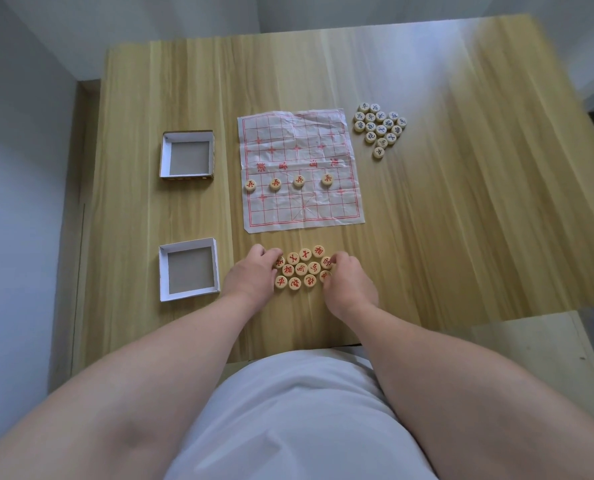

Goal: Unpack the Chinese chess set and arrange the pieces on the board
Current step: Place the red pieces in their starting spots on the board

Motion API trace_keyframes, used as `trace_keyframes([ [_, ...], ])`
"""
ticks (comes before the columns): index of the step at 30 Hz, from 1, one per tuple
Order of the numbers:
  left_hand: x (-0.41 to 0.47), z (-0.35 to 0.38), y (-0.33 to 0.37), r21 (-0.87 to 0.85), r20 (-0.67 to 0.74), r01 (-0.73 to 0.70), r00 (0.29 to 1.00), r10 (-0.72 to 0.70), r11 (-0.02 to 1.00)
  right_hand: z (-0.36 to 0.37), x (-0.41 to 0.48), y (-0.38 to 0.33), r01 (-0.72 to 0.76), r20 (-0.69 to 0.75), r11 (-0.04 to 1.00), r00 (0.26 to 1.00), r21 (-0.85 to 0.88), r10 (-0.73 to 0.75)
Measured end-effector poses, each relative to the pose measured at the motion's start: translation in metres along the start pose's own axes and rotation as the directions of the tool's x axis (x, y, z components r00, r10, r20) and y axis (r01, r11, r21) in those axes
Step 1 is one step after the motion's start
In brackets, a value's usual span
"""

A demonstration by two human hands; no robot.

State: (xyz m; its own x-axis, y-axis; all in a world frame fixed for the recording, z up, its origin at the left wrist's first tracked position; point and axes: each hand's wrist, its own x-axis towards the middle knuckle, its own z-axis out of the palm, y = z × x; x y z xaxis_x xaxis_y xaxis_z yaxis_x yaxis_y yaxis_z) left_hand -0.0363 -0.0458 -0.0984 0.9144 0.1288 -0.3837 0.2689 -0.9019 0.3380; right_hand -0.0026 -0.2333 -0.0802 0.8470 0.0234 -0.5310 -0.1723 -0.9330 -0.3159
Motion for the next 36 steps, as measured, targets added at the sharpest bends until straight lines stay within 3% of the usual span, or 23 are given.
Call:
trace_keyframes([
  [3,0.004,-0.003,-0.001,0.041,-0.006,-0.008,1.000,0.008,0.999,-0.003,0.001,0.001,0.003,0.002,1.000,1.000,-0.008,-0.003],
  [10,0.006,-0.006,0.003,0.067,-0.059,0.124,0.991,-0.120,0.990,-0.008,0.007,0.003,0.035,0.026,0.999,0.999,-0.036,-0.034],
  [21,0.005,0.000,0.001,-0.018,-0.041,0.108,0.993,-0.109,0.994,-0.005,0.015,-0.015,0.189,0.043,0.978,0.982,-0.084,-0.186],
  [29,0.002,0.003,-0.003,-0.093,-0.062,0.157,0.985,-0.163,0.983,-0.010,0.028,-0.012,-0.116,-0.057,0.984,0.991,0.134,0.124],
  [36,0.002,0.005,-0.003,-0.097,-0.062,0.170,0.982,-0.176,0.981,-0.008,0.030,-0.005,-0.211,-0.043,0.944,0.972,0.253,0.229],
])
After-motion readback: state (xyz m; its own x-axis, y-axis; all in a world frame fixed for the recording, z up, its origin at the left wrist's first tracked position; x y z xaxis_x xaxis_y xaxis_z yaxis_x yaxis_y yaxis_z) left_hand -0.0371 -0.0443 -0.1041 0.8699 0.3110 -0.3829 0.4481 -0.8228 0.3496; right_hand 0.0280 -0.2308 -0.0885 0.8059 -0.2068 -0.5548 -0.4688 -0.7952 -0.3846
